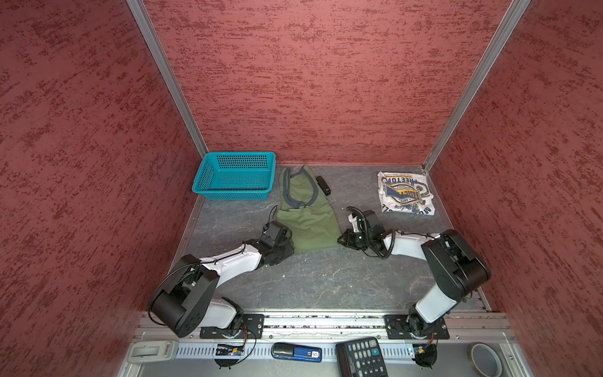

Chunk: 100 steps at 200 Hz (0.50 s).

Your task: Fold and stack the tank tops

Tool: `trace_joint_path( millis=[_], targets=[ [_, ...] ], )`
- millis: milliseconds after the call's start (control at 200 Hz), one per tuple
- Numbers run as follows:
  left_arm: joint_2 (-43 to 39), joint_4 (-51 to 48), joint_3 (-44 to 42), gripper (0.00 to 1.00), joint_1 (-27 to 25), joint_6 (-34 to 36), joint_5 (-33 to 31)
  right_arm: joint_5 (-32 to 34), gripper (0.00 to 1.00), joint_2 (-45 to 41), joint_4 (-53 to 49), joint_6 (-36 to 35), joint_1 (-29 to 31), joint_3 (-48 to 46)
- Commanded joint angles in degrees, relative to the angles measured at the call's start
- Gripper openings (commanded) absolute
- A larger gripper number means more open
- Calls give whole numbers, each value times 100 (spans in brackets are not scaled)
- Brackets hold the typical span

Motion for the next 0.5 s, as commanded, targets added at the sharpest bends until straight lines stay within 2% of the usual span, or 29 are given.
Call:
trace_joint_path(
  millis=[0,210,386,496],
  targets=[
    [160,-9,82,41,39,147,-20,27,22,128,-202,-20,-18,33],
    [121,6,188,19,-26,201,24,168,9,-149,-313,-89,-5,-14],
    [-282,-574,372,0,-485,237,-524,250,1,-672,-425,-74,40,-237],
    [-733,-1127,384,0,-854,91,-936,315,0,-1184,-601,-36,94,-496]
  ],
)
